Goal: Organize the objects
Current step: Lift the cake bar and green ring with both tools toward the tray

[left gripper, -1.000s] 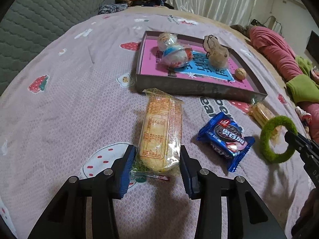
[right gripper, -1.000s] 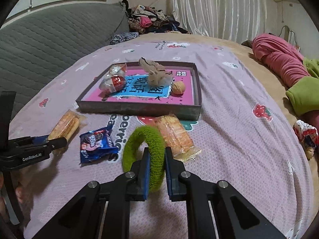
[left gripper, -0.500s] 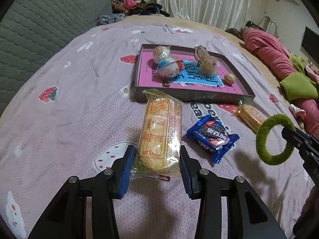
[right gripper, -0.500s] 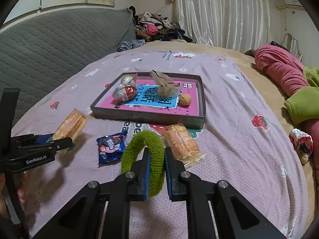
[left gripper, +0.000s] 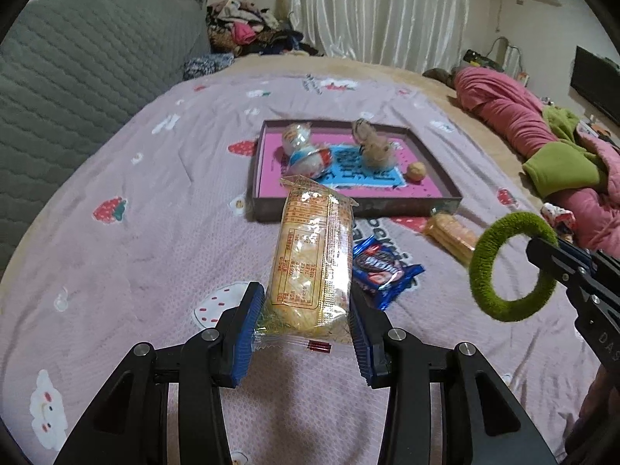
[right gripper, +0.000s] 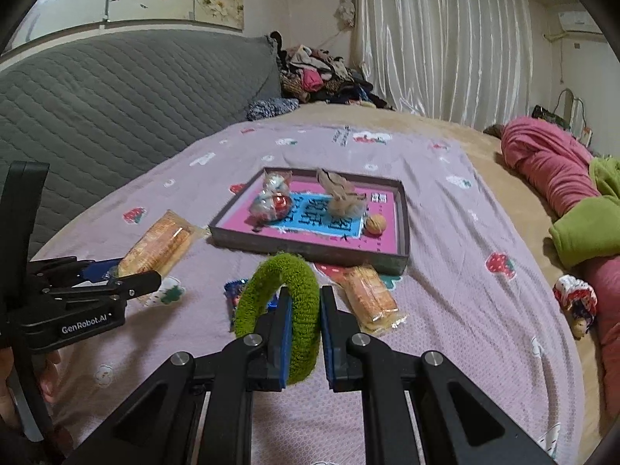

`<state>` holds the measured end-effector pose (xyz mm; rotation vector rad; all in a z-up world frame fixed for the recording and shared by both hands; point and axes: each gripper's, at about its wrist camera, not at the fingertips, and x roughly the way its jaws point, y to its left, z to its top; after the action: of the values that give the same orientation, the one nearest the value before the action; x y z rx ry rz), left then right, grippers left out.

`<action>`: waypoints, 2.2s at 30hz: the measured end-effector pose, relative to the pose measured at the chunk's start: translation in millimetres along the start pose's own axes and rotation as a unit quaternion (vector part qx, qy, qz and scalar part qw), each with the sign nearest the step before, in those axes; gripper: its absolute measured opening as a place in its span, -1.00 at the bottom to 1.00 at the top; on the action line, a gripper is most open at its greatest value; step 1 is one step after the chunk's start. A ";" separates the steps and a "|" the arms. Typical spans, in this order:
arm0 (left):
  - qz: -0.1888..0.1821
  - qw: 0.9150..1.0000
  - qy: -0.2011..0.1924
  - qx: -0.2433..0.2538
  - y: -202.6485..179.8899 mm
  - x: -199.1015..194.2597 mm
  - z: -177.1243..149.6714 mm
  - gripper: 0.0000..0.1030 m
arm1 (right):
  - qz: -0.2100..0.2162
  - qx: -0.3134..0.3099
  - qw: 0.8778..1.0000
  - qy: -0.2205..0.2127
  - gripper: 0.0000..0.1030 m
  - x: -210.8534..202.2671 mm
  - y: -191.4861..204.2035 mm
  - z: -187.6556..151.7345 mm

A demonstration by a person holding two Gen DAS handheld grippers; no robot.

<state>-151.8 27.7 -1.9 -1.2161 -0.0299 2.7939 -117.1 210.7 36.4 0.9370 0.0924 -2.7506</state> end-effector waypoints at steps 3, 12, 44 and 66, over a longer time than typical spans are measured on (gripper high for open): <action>0.003 1.000 -0.010 0.007 -4.4 -12.4 0.4 -0.14 | 0.003 -0.005 1.000 -0.011 -0.74 -9.4 3.5 3.3; 0.008 0.999 -0.033 0.015 -16.4 -44.9 4.1 -0.14 | 0.010 -0.015 0.999 -0.040 -0.74 -35.1 11.6 13.0; 0.009 0.992 -0.117 0.053 -46.8 -117.4 109.8 -0.14 | -0.021 -0.024 0.992 -0.125 -0.74 -94.4 -6.0 108.4; -0.002 0.984 -0.167 0.058 -51.7 -55.7 192.8 -0.14 | -0.017 -0.004 0.986 -0.163 -0.74 -30.6 -30.6 164.6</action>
<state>-251.0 77.6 173.1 -0.7134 0.1050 2.9152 -198.8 224.5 185.1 0.4749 0.0630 -2.8899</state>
